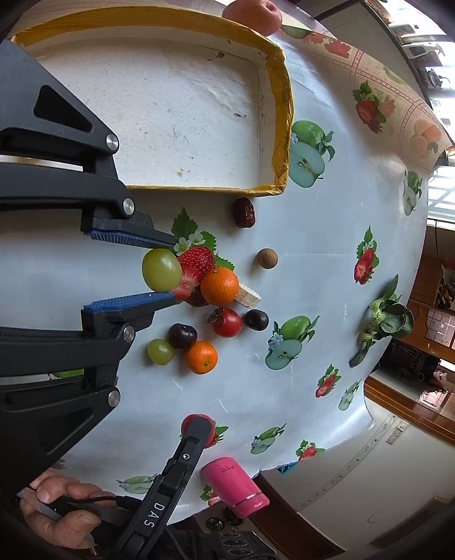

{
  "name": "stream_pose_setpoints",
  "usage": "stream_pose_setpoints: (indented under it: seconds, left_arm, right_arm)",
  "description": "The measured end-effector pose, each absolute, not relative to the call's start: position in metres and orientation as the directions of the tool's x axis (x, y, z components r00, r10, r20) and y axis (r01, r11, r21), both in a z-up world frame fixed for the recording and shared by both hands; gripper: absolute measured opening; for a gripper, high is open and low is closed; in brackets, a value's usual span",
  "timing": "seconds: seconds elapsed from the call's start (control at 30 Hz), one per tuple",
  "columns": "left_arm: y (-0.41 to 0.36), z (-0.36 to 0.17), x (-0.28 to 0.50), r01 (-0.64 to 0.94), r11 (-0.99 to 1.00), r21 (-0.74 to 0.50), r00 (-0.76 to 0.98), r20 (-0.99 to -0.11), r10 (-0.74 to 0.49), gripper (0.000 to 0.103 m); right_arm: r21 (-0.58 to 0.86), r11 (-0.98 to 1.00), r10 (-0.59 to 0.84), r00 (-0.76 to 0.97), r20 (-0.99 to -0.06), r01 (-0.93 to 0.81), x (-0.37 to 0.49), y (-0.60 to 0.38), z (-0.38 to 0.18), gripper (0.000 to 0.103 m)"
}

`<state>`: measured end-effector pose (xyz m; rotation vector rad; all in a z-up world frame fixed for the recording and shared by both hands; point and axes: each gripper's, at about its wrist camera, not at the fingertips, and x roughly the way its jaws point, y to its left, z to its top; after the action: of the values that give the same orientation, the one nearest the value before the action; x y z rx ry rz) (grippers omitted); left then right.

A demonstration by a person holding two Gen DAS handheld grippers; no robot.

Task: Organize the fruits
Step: 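Grasp the green grape with the left tool while the right tool grasps the red tomato, then carry the grape and tomato into the tray and open both tools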

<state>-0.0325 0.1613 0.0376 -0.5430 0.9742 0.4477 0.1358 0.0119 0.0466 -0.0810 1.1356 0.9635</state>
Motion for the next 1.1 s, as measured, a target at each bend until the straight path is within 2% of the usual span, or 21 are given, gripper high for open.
stream_pose_setpoints:
  seconds: [0.57, 1.1]
  left_arm:
    - [0.142, 0.051, -0.089, -0.654, 0.728, -0.203, 0.460, -0.872, 0.170, 0.023]
    - [0.155, 0.051, -0.140, -0.723, 0.667, -0.182, 0.424, -0.879, 0.219, 0.023]
  right_arm:
    - [0.371, 0.552, 0.610, 0.057, -0.791, -0.747, 0.076, 0.004, 0.069, 0.030]
    - [0.350, 0.470, 0.605, 0.007, -0.796, -0.810, 0.020, 0.021, 0.075, 0.030]
